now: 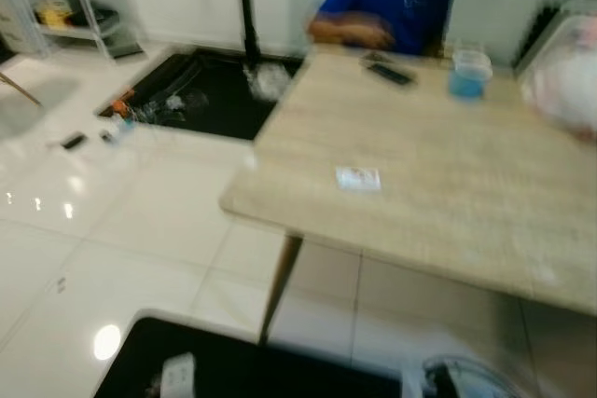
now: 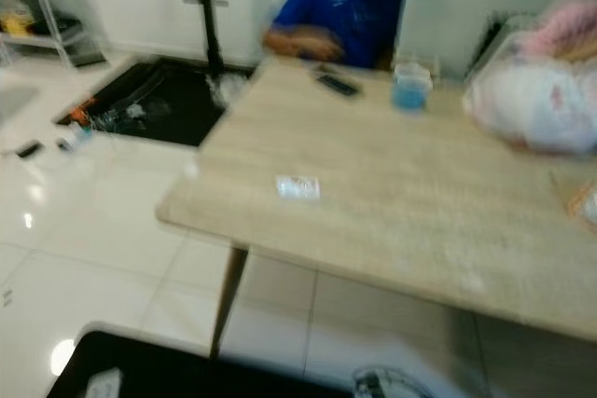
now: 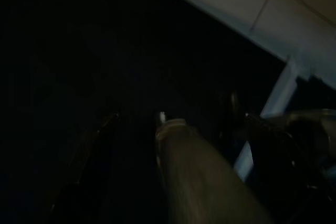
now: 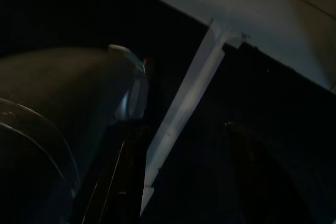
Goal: Restocking fridge
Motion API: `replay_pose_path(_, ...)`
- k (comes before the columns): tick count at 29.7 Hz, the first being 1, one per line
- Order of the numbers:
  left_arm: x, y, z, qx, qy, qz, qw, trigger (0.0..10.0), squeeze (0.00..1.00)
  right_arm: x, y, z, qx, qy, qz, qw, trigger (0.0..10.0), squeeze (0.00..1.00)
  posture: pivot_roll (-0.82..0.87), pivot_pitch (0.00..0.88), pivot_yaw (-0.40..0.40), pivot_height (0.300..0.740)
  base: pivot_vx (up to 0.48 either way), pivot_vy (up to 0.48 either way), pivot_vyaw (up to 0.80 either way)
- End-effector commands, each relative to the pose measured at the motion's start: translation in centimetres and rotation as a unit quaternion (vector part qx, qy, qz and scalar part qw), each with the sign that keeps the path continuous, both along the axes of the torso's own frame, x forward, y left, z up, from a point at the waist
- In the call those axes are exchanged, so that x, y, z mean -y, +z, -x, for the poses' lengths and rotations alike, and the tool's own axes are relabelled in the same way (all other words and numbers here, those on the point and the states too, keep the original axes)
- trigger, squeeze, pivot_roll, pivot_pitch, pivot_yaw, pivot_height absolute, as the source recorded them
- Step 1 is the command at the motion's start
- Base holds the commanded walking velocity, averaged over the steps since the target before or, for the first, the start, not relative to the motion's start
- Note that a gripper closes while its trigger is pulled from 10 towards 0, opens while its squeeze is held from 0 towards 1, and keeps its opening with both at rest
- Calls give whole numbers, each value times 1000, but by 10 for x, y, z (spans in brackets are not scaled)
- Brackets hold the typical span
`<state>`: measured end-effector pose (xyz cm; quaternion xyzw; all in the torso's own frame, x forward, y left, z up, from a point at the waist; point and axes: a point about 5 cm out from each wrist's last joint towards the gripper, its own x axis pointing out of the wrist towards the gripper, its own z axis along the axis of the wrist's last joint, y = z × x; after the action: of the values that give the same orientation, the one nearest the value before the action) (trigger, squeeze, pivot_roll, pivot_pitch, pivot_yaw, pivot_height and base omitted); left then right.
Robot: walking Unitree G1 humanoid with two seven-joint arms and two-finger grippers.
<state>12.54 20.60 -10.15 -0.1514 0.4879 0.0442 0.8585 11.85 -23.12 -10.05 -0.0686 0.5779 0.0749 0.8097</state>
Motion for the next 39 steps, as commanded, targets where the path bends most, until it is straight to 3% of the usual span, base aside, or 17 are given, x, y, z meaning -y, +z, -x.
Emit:
replay_pose_path(1, 3, -3, 10, -14, 1, 12, 1000, 10000, 0, 0, 1, -4, 10, -6, -2, 1000, 10000, 0, -35, 0, 21, 740, 0, -446, 0)
replay_pose_path(16, 5, -4, 11, -16, -7, 19, 1000, 10000, 0, -1, 1, -3, 7, -1, -2, 1000, 10000, 0, -34, 0, 18, 740, 0, -443, 0)
replay_pose_path(29, 2, -4, 12, -18, -8, 10, 1000, 10000, 0, -2, 2, -6, 12, 10, -8, 1000, 10000, 0, -30, 0, 14, 740, 0, -430, -573)
replay_pose_path(37, -12, -3, 14, -22, 31, -21, 999, 10000, 0, -4, 1, -5, 10, 11, -8, 1000, 10000, 0, -31, 0, 17, 740, 0, 0, 0)
replay_pose_path(39, -23, -1, 16, -25, 66, -41, 997, 10000, 0, -4, 0, -3, 8, 10, -8, 1000, 10000, 0, -32, 0, 20, 740, 0, 0, 0)
